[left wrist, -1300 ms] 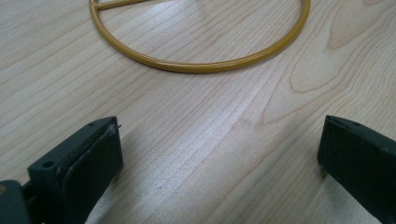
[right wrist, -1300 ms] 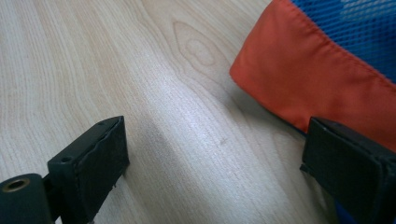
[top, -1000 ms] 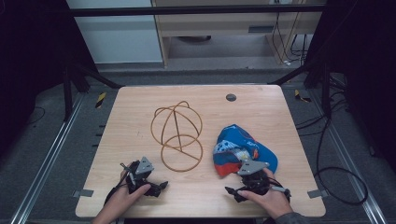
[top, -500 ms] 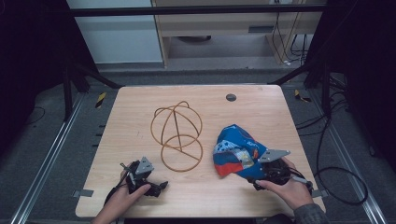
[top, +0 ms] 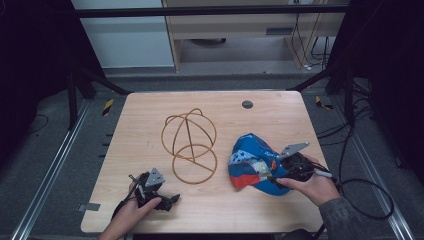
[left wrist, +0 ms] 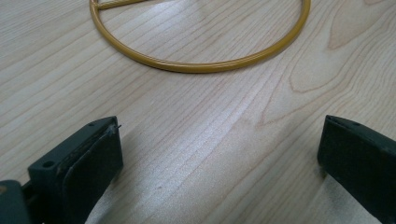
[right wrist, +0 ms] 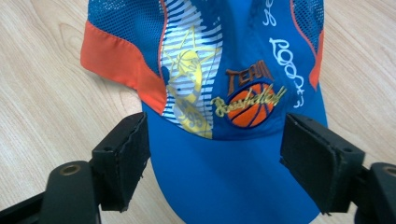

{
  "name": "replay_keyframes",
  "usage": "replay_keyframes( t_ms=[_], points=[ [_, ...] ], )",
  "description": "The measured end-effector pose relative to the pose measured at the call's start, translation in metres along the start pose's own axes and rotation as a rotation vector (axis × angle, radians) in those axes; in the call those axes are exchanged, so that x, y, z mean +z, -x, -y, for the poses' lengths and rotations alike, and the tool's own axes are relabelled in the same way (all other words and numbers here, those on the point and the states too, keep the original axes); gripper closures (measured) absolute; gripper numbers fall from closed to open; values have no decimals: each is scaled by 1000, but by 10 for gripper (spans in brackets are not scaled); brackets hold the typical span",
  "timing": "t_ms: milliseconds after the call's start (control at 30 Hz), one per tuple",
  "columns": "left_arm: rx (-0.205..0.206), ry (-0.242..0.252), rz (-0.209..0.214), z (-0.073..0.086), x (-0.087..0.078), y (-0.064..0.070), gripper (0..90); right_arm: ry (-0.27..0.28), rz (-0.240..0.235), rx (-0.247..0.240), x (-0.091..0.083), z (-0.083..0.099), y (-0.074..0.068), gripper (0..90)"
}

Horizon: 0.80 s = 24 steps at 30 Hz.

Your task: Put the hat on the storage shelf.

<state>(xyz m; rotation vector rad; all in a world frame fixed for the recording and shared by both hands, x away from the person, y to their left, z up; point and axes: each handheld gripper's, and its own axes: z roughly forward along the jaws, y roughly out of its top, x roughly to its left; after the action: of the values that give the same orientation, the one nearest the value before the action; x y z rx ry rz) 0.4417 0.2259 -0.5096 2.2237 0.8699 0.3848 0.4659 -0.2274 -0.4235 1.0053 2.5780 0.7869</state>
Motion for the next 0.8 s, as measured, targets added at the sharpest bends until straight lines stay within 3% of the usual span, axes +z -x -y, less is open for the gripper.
replay_keyframes(
  t_ms=[633,800],
  points=[
    [0,0,0,0,0,0,0,-21,-19,-1,15,-41,12,283],
    [0,0,1,0,0,0,0,-38,-26,7,29,-47,15,372]
  ],
)
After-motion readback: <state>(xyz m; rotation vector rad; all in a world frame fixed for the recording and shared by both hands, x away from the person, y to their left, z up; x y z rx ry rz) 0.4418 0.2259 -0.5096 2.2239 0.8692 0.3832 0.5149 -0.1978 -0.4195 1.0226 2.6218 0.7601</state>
